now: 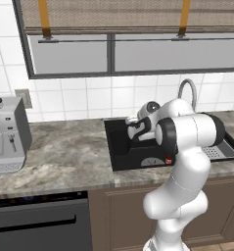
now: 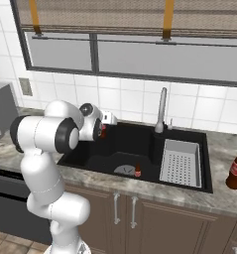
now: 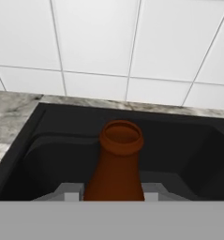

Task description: Place the large bottle from the dining counter next to the other large bottle outside the sink, and place the small bottle from the dining counter next to the other small bottle inside the sink.

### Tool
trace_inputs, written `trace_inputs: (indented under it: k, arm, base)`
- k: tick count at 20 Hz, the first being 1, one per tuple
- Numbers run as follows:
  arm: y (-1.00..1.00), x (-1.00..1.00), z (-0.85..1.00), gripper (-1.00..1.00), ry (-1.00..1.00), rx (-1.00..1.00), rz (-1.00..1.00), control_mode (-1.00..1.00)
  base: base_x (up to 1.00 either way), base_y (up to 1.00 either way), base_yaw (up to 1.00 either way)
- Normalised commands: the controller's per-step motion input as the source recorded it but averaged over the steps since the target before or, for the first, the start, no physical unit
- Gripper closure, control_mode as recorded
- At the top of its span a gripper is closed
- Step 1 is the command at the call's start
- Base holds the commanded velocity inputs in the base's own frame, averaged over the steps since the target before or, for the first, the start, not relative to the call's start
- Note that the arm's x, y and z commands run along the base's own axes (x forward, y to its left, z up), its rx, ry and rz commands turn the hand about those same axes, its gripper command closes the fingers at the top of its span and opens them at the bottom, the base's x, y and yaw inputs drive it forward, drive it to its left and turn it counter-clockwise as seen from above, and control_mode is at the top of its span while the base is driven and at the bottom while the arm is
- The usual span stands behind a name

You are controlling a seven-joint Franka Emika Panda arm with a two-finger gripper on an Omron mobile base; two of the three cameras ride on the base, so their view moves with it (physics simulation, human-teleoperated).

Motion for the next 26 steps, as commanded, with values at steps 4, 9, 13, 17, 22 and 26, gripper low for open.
trace_inputs:
  k: [4,9,13,17,22,26]
  arm:
    - [-0.18,0.0,-0.07,1.0,0.0,0.0,0.05,-1.0]
    - [-0.23,-0.01,-0.09,1.0,0.0,0.0,0.05,-1.0]
    - [-0.27,-0.04,-0.05,1.0,-0.01,0.0,0.04,-1.0]
    - [-0.31,-0.01,-0.04,1.0,0.0,0.0,0.03,-1.0]
    - [-0.33,-0.05,-0.05,1.0,-0.01,0.0,0.02,-1.0]
    - [-0.36,-0.1,-0.09,1.0,-0.02,0.0,0.01,-1.0]
  base:
    - [0.0,0.0,0.0]
    - [0.0,0.0,0.0]
    - [0.0,0.0,0.0]
    - [0.0,0.0,0.0]
    - [0.0,0.0,0.0]
    - [0.0,0.0,0.0]
